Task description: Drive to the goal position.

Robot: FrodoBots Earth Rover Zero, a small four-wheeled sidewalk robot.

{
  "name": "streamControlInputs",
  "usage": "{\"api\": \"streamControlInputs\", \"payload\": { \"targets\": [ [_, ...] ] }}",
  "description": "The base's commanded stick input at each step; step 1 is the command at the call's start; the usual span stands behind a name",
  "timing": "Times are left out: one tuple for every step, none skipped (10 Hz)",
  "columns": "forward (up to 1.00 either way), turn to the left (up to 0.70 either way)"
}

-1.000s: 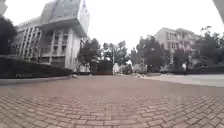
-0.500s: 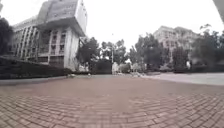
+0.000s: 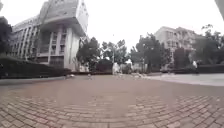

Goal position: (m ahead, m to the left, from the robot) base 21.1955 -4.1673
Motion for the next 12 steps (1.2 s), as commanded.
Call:
{"api": "streamControlInputs", "payload": {
  "targets": [
    [0.7, 0.0],
    [0.7, 0.0],
    [0.7, 0.0],
    [0.7, 0.0],
    [0.7, 0.0],
    [0.7, 0.0],
    [0.7, 0.0],
    [0.7, 0.0],
    [0.7, 0.0],
    [0.7, 0.0],
    [0.7, 0.0],
    [0.7, 0.0]
  ]
}}
